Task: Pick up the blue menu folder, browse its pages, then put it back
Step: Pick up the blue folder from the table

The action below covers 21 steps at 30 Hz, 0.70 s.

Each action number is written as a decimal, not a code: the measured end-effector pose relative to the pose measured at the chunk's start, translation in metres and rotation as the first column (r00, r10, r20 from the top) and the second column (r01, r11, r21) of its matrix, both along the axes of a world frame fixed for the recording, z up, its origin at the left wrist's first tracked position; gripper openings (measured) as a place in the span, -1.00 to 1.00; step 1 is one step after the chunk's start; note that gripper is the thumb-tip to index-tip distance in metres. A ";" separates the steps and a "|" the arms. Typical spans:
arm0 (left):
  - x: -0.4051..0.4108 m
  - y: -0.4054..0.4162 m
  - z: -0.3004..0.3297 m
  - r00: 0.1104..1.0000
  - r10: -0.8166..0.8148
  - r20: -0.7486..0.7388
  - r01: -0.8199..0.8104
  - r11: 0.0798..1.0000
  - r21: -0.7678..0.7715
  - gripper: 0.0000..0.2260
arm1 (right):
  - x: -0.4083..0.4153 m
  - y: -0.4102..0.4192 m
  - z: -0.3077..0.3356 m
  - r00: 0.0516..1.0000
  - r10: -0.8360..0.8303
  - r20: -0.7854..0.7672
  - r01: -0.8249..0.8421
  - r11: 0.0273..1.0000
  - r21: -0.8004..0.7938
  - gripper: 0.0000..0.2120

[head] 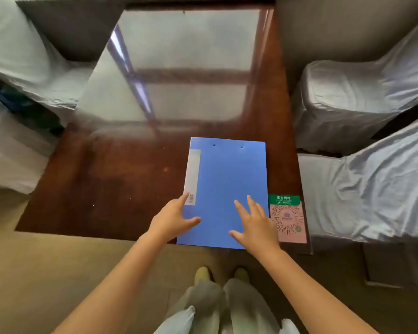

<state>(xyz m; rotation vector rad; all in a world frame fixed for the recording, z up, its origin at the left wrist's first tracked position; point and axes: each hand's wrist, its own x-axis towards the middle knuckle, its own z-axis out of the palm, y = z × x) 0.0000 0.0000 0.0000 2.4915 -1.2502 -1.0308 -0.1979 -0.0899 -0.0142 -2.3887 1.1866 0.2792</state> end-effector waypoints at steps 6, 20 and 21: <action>-0.001 0.001 -0.018 0.974 0.174 -0.143 -0.175 0.985 0.009 -0.55 | 0.011 0.020 -0.022 0.994 0.015 -0.108 -0.015 1.000 -0.002 -0.27; 0.014 0.027 -0.016 0.675 0.410 -0.613 -0.405 0.901 0.156 -0.51 | 0.019 0.024 -0.030 0.993 -0.031 -0.115 0.023 0.997 -0.070 -0.27; 0.013 0.029 -0.014 0.670 0.405 -0.622 -0.409 0.901 0.147 -0.51 | 0.020 0.024 -0.030 0.993 -0.031 -0.114 0.023 0.997 -0.072 -0.27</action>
